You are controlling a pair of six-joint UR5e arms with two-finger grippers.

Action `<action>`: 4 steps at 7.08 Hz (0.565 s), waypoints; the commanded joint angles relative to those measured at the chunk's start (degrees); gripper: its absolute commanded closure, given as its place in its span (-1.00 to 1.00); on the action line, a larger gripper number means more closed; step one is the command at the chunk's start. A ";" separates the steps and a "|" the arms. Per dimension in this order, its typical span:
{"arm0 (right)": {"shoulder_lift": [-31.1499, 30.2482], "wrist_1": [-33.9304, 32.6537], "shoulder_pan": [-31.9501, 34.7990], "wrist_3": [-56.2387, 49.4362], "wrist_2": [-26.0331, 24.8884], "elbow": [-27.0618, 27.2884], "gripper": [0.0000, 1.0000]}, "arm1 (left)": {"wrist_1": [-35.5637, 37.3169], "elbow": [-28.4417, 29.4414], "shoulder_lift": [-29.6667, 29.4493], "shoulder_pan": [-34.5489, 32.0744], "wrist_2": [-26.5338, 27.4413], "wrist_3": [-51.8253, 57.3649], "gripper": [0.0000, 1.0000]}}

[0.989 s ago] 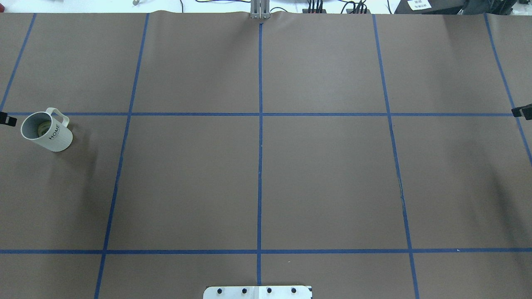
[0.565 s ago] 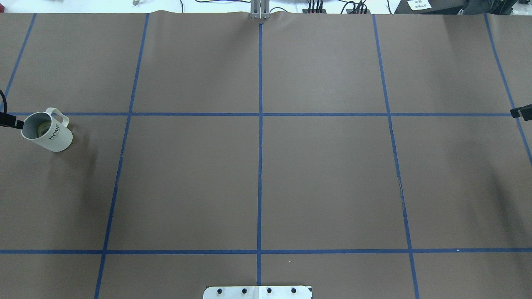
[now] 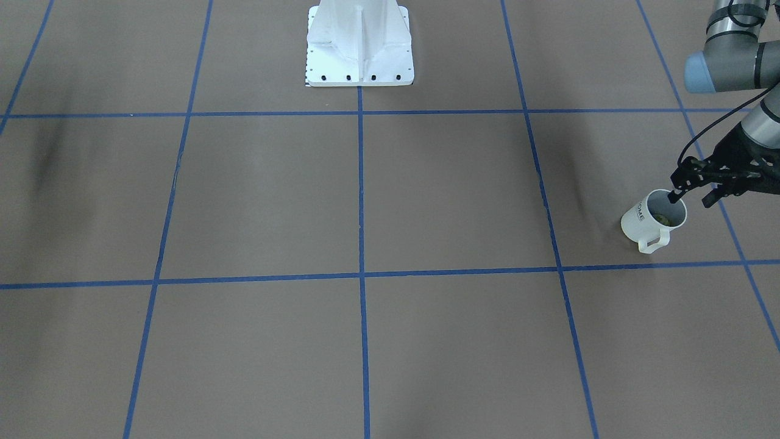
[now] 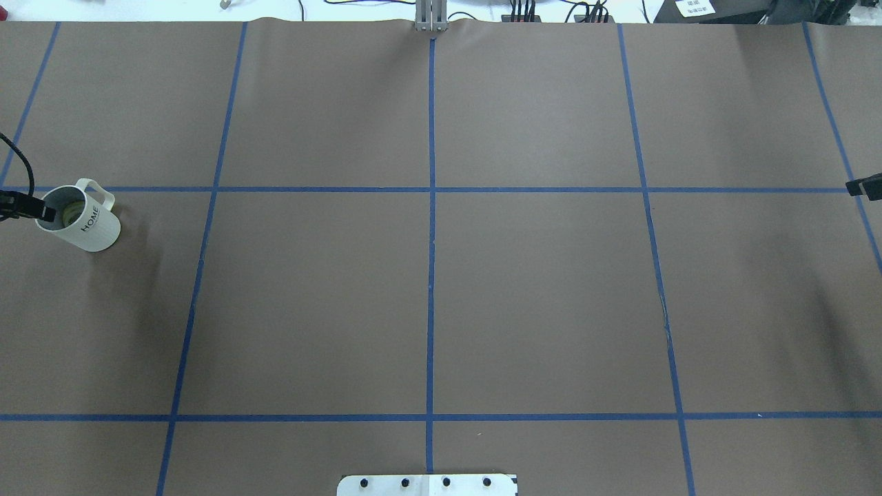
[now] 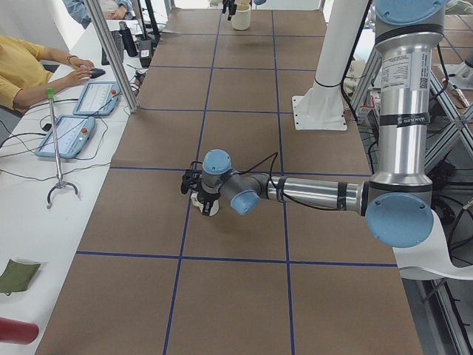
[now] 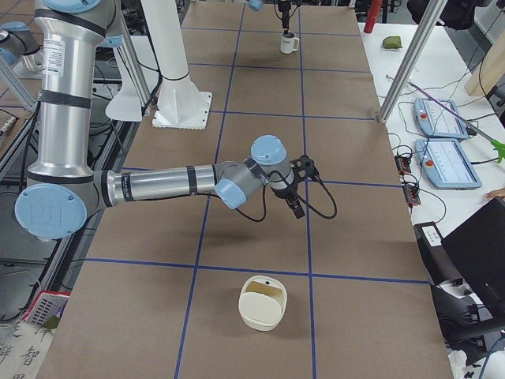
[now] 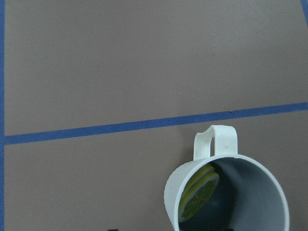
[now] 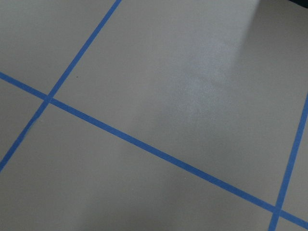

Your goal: Left arm hands cup to right arm to dump lemon

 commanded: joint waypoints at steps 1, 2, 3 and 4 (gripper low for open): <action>-0.01 0.00 0.00 0.00 0.00 -0.08 -1.00 | 0.18 0.56 -0.42 0.96 0.07 -0.43 0.91; -0.01 0.00 0.00 0.00 0.00 -0.08 -1.00 | 0.27 0.65 -0.42 0.96 0.85 -0.26 1.00; -0.01 0.09 0.00 -0.09 0.00 -0.08 -1.00 | 0.18 0.48 -0.24 0.96 2.86 0.09 1.00; -0.01 0.79 0.00 -0.52 0.09 -0.08 -1.00 | 0.18 -0.13 -0.33 0.79 2.45 0.44 1.00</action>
